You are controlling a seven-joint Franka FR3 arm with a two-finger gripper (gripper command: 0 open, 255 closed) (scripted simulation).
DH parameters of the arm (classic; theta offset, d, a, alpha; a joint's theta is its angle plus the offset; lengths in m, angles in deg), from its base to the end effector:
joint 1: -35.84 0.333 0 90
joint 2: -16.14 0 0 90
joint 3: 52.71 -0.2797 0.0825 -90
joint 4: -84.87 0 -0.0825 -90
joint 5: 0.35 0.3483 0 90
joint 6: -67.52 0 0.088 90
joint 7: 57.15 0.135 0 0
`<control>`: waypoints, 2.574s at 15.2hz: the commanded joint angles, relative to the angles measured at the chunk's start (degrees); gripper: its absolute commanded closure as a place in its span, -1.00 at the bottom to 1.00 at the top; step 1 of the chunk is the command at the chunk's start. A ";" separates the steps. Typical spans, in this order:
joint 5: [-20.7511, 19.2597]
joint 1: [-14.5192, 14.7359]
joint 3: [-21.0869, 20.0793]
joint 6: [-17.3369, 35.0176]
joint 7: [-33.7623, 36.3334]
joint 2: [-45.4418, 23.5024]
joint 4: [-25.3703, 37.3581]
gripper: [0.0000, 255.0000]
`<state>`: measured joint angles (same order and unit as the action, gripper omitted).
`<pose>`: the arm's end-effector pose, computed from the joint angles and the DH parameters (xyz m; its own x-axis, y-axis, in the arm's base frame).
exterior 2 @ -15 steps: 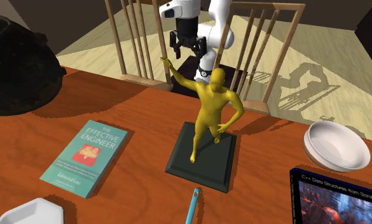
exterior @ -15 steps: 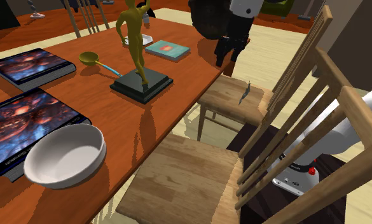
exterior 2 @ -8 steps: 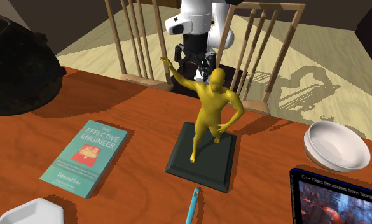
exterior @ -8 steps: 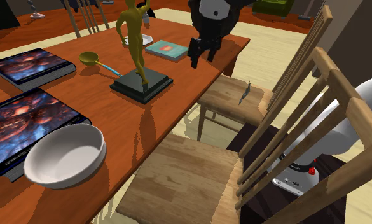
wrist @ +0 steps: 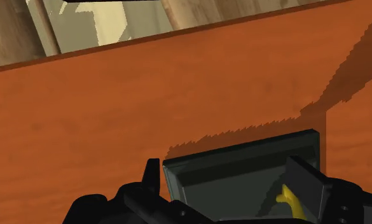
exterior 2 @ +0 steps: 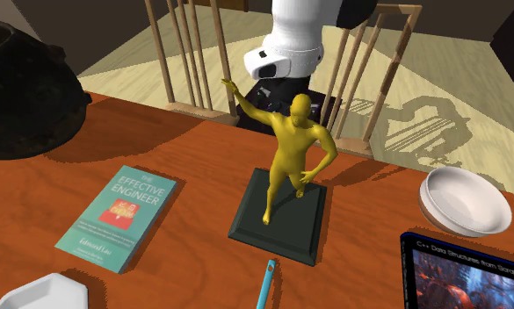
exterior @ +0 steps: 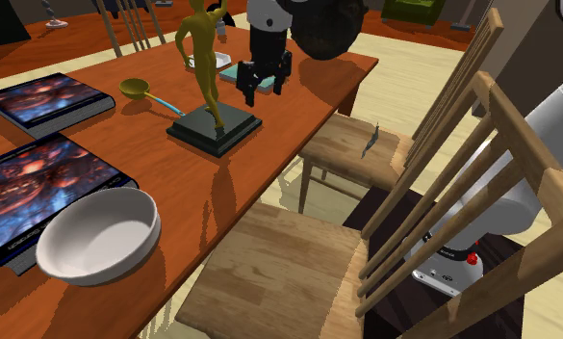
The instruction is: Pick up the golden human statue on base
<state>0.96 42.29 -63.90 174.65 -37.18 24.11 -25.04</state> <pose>0.4757 0.1575 0.5022 0.9953 -0.0480 0.0842 -0.0460 -0.9986 -0.0258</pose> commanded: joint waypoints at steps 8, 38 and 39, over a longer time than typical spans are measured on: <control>-7.38 4.45 -4.06 -3.68 6.63 -20.29 22.85 -1.00; -7.25 5.22 -3.38 -6.42 6.42 -20.54 25.88 1.00; -7.27 5.27 -3.39 -7.24 6.39 -20.67 26.82 1.00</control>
<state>-6.29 47.25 -67.08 168.47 -30.74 4.31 0.80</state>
